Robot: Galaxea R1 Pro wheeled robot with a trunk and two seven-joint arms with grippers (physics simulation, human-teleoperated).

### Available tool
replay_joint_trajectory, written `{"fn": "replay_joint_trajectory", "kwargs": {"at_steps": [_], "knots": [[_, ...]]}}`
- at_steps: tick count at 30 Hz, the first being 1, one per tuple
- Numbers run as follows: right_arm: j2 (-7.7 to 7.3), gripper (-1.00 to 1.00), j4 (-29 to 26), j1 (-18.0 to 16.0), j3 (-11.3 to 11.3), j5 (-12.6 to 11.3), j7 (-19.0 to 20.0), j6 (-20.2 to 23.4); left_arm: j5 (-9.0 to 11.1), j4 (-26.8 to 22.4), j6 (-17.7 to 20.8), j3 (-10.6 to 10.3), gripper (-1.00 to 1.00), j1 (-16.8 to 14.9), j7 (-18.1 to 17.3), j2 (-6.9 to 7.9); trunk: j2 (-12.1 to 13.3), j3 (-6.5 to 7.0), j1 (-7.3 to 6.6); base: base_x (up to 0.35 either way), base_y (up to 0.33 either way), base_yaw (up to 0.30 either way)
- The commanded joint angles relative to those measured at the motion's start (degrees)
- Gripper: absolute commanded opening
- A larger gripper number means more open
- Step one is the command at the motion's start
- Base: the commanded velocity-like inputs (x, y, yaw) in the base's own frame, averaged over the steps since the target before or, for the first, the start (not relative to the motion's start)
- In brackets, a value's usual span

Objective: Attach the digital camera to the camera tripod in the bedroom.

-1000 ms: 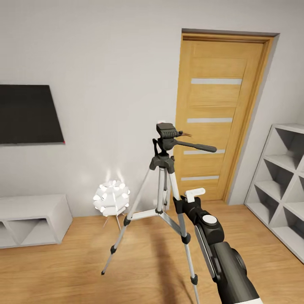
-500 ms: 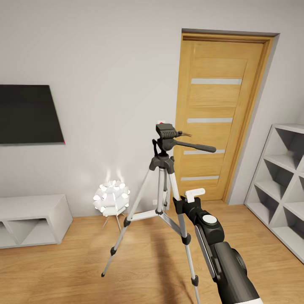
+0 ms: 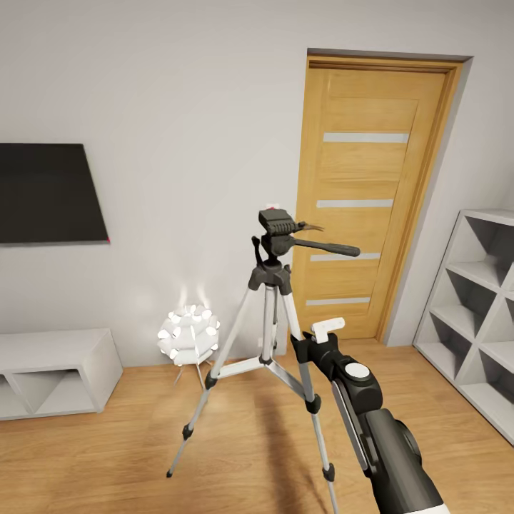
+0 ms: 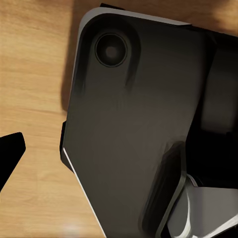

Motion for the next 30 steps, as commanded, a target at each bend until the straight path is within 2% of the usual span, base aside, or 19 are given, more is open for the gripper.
{"fn": "replay_joint_trajectory", "kwargs": {"at_steps": [1, 13, 30], "knots": [[0.02, -1.0, -0.1, -0.1, 0.0, 0.4, 0.5, 0.3, 0.4, -0.1, -0.1, 0.0, 1.0, 0.0, 0.0, -0.01, 0.0, -0.06, 0.0, -0.057, 0.0, 0.0], [0.0, -1.0, 0.0, -0.1, 0.1, 0.4, 0.7, 0.3, 0.4, -0.1, -0.1, 0.0, 1.0, 0.0, 0.0, -0.01, 0.0, -0.06, 0.0, -0.202, 0.124, 0.0], [0.05, -1.0, 0.6, -0.1, 1.2, 0.2, 0.8, 0.3, 0.3, -0.1, -0.1, 0.0, 1.0, 0.0, 0.0, -0.01, 0.0, -0.06, 0.0, -0.182, 0.272, 0.0]]}}
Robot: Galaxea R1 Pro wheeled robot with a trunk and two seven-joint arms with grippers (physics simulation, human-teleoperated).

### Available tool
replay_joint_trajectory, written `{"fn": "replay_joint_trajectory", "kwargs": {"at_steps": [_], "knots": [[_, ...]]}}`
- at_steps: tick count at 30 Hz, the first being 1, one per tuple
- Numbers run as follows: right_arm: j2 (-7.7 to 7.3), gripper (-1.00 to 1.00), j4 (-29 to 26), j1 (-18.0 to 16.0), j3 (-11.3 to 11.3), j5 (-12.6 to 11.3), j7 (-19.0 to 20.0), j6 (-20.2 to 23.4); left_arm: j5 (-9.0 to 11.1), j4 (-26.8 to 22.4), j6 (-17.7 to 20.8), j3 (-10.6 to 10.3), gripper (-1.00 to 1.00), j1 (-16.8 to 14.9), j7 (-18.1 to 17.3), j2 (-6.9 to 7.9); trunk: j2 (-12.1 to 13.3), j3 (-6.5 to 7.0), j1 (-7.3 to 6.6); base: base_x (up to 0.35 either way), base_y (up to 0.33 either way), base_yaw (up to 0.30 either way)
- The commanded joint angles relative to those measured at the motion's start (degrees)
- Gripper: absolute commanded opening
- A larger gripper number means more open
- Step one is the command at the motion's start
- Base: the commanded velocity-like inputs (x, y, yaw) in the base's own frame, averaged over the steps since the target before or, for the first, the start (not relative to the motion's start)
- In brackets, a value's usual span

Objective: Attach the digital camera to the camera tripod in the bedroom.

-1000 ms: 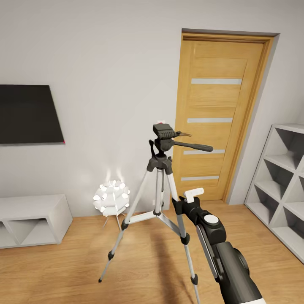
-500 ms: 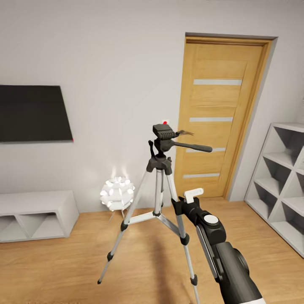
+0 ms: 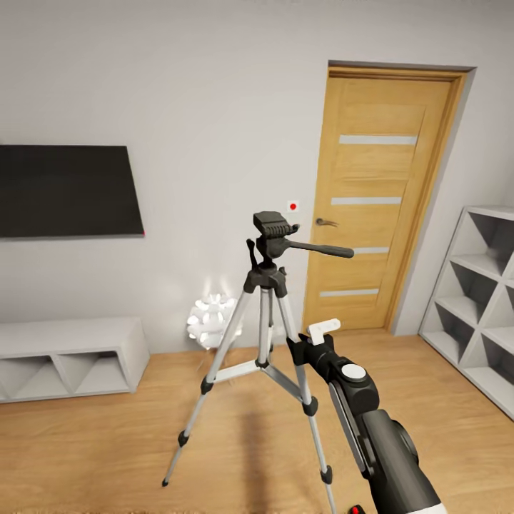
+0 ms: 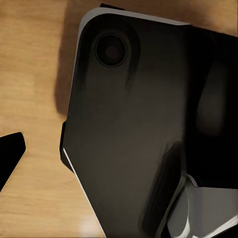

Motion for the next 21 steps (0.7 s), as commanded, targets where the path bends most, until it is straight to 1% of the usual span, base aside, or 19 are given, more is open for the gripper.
{"fn": "replay_joint_trajectory", "kwargs": {"at_steps": [1, 5, 9, 10, 16, 17, 21], "knots": [[0.04, -1.0, -0.1, -0.1, 0.0, 0.5, 0.4, 0.3, 0.3, -0.1, 0.0, 0.0, 1.0, 0.0, 0.0, -0.01, -0.1, -0.06, -0.01, -0.157, 0.281, 0.0], [0.04, -1.0, -0.1, -0.1, 0.0, 0.5, 0.4, 0.3, 0.3, -0.1, -0.1, 0.0, 1.0, 0.0, 0.0, -0.01, -0.1, -0.06, -0.01, -0.106, 0.177, 0.0], [0.04, -1.0, -0.1, -0.1, 0.1, 0.5, 0.9, 0.3, 0.3, -0.1, -0.1, 0.0, 1.0, 0.0, 0.0, -0.01, -0.1, -0.06, -0.01, -0.033, 0.054, 0.0], [0.07, -1.0, -0.1, -0.1, 0.1, 0.5, 2.1, 0.2, 0.3, -0.1, -0.1, 0.0, 1.0, 0.0, 0.0, -0.01, -0.1, -0.06, -0.01, -0.006, 0.011, 0.0], [0.05, -1.0, -0.1, -0.1, 0.2, 0.5, 5.4, -0.1, 0.3, -0.1, 0.0, 0.0, 1.0, 0.0, 0.0, -0.01, -0.1, -0.06, -0.01, -0.003, 0.005, 0.0], [0.05, -1.0, -0.1, -0.1, 0.2, 0.5, 6.8, -0.2, 0.3, -0.1, 0.0, 0.0, 1.0, 0.0, 0.0, -0.01, -0.1, -0.06, -0.01, -0.001, 0.002, 0.0], [0.04, -1.0, 0.0, -0.1, 0.2, 0.5, 9.2, -0.3, 0.3, -0.1, 0.0, 0.0, 1.0, 0.0, 0.0, -0.01, -0.1, -0.06, -0.01, 0.0, 0.001, 0.0]]}}
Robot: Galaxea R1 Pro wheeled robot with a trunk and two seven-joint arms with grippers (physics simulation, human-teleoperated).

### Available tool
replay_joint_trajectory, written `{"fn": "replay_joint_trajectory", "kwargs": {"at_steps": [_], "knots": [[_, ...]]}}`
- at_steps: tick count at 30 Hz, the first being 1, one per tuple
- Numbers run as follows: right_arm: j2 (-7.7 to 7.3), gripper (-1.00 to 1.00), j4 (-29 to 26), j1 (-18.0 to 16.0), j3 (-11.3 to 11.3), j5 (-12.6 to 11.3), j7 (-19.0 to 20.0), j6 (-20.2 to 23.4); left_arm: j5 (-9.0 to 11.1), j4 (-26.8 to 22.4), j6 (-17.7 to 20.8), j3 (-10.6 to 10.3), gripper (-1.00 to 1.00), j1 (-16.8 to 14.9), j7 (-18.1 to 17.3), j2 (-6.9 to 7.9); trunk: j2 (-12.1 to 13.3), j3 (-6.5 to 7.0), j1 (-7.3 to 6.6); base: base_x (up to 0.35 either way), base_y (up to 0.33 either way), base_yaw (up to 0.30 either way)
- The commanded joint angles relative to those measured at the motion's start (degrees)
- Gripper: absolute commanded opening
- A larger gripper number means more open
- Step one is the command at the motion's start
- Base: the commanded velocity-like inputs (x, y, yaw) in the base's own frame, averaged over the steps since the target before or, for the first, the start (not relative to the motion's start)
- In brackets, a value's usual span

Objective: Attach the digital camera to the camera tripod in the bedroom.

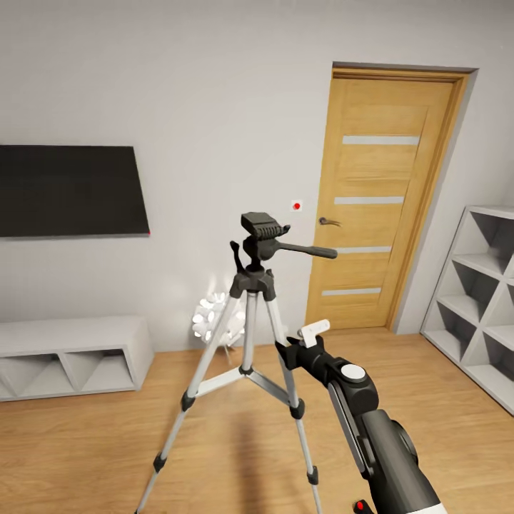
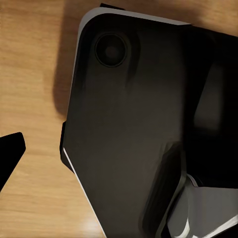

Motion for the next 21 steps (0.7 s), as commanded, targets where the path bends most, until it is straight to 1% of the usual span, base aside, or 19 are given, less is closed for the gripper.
{"fn": "replay_joint_trajectory", "kwargs": {"at_steps": [1, 6, 17, 20, 21], "knots": [[0.03, -1.0, -0.1, -0.1, -0.1, 0.5, 0.7, 0.2, 0.4, -0.1, -0.1, 0.0, 1.0, 0.0, 0.0, -0.01, 0.0, -0.06, 0.01, 0.0, 0.0, 0.0], [-0.02, -1.0, -0.1, -0.1, 0.0, 0.5, 1.5, 0.1, 0.4, -0.1, -0.1, 0.0, 1.0, 0.0, 0.0, -0.01, 0.0, -0.06, 0.01, 0.0, 0.0, 0.0], [-0.36, -1.0, 0.0, 0.0, 0.0, 0.6, 1.8, 0.1, 0.4, -0.1, 0.0, 0.0, 1.0, 0.0, 0.0, -0.01, 0.0, -0.06, 0.01, 0.0, 0.0, 0.0], [-0.39, -1.0, 0.0, 0.0, 0.1, 1.1, 1.8, 0.1, 0.4, -0.1, -0.1, 0.0, 1.0, 0.0, 0.0, -0.01, 0.0, -0.06, 0.01, 0.0, 0.0, 0.0], [-0.39, -1.0, 0.0, 0.0, 0.1, 1.7, 1.8, 0.1, 0.4, -0.1, -0.1, 0.0, 1.0, 0.0, 0.0, -0.04, 0.0, -0.06, 0.01, 0.023, 0.0, 0.0]]}}
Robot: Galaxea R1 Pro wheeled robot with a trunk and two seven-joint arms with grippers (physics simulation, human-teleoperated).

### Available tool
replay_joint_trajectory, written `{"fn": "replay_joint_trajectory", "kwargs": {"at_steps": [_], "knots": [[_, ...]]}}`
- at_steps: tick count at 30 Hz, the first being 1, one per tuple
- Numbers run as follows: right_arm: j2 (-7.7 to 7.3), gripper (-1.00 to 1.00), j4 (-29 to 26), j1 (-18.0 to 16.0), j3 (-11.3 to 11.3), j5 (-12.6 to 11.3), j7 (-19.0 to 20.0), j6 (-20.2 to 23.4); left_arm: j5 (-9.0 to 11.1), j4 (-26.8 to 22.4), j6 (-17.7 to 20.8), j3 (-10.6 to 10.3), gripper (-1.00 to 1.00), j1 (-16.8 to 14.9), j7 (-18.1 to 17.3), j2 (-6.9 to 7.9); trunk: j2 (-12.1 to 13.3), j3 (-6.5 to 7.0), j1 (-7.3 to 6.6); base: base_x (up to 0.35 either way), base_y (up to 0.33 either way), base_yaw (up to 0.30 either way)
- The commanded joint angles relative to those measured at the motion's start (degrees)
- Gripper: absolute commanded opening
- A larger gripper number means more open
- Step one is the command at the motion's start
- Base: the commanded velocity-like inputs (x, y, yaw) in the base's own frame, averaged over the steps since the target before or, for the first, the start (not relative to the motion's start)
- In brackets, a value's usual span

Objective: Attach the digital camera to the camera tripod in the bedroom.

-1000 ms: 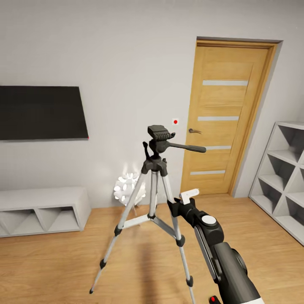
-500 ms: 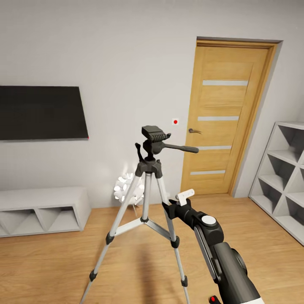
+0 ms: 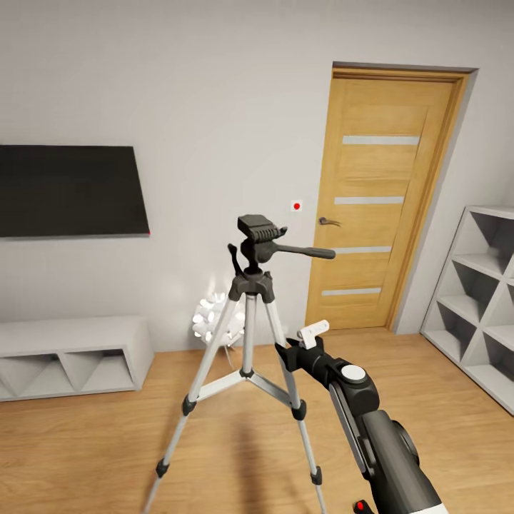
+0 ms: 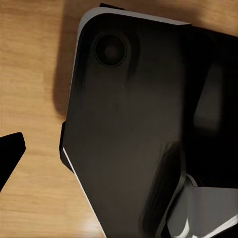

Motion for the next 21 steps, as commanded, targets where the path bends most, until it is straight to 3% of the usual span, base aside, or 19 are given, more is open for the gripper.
{"fn": "replay_joint_trajectory", "kwargs": {"at_steps": [1, 10, 21], "knots": [[0.03, -1.0, -0.1, -0.1, -0.1, 0.7, 0.5, 0.2, 0.4, -0.1, -0.1, 0.0, 1.0, 0.0, 0.0, 0.0, 0.0, -0.06, 0.01, 0.054, 0.0, 0.0], [0.05, -1.0, 0.1, -0.1, -0.1, 2.9, 0.5, 0.2, 0.4, -0.1, 0.0, -0.1, 1.0, 0.0, 0.0, 0.02, 0.0, -0.06, 0.01, 0.232, 0.0, 0.0], [0.11, -1.0, 0.3, -0.1, -0.1, 3.0, 0.5, 0.3, 0.4, -0.1, 0.0, -0.1, 1.0, 0.0, 0.0, 0.02, 0.0, -0.06, 0.01, 0.296, 0.0, 0.0]]}}
